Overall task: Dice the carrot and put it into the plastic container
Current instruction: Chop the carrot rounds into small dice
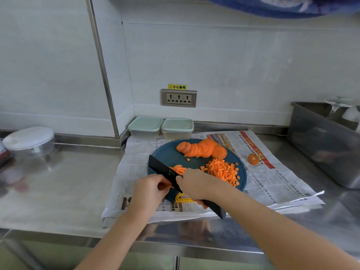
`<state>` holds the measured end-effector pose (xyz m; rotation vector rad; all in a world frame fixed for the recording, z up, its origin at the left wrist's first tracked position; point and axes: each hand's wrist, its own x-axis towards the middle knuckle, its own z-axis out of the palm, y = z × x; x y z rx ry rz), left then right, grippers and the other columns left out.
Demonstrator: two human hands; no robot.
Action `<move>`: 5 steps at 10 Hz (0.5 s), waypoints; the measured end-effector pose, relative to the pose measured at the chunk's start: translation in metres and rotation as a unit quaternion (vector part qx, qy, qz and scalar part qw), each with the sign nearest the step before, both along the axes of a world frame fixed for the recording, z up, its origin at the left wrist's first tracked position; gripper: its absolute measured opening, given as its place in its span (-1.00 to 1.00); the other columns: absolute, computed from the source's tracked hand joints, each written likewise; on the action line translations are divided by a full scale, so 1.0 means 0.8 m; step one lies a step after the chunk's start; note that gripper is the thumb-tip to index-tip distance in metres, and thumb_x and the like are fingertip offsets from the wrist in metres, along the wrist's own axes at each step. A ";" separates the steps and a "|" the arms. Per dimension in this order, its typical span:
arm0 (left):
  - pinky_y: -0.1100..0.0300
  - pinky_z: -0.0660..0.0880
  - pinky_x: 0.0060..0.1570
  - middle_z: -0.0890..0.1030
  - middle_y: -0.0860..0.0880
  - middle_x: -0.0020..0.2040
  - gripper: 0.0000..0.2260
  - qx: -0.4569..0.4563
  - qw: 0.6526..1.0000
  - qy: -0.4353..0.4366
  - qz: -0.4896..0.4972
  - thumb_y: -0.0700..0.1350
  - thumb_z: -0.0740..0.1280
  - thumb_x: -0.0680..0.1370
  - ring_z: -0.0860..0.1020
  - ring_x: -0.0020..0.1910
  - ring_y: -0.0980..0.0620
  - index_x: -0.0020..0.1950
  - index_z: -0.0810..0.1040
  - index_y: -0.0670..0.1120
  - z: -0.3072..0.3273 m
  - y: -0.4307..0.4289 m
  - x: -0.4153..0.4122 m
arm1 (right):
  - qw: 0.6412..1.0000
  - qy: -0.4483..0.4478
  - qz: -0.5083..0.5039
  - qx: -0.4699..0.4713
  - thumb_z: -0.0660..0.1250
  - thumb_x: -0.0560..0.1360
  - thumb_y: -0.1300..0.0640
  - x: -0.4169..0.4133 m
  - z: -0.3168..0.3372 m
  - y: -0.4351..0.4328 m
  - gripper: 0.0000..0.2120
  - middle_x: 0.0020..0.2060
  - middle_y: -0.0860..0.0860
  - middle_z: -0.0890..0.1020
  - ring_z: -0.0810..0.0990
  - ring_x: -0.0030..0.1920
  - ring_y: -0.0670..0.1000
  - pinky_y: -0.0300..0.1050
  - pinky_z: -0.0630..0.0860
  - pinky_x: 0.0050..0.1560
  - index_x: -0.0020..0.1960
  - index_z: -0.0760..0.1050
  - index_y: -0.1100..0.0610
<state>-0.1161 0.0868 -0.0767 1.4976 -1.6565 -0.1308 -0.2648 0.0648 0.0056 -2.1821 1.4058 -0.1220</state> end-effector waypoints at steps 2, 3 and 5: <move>0.41 0.47 -0.24 0.68 0.02 -0.24 -0.87 -0.009 1.000 -0.006 0.000 -0.29 0.53 0.35 0.60 -0.27 0.14 -0.18 0.70 -0.09 -0.003 -0.001 -0.001 | 0.999 -0.003 -0.028 0.015 -0.02 0.65 0.10 0.006 -0.011 0.004 -0.65 -0.38 0.02 0.40 0.38 -0.44 -0.04 -0.17 0.38 -0.42 -0.32 0.19 0.04; 0.32 0.55 -0.14 0.66 0.11 -0.21 -0.86 0.032 0.999 0.043 -0.006 -0.27 0.51 0.38 0.60 -0.22 0.21 -0.14 0.69 -0.06 -0.001 0.002 0.001 | 0.996 -0.030 -0.036 0.074 0.00 0.64 0.06 -0.001 -0.009 0.001 -0.65 -0.44 0.06 0.43 0.41 -0.51 0.00 -0.15 0.42 -0.47 -0.31 0.27 0.08; 0.26 0.54 0.09 0.67 0.14 -0.06 -0.69 0.157 0.978 0.122 -0.060 -0.25 0.51 0.38 0.62 -0.03 0.21 -0.09 0.59 0.15 0.013 0.006 0.015 | 0.960 -0.189 -0.096 0.183 0.08 0.62 -0.06 -0.033 0.018 -0.020 -0.63 -0.53 0.04 0.41 0.35 -0.60 -0.02 -0.21 0.38 -0.52 -0.25 0.34 0.15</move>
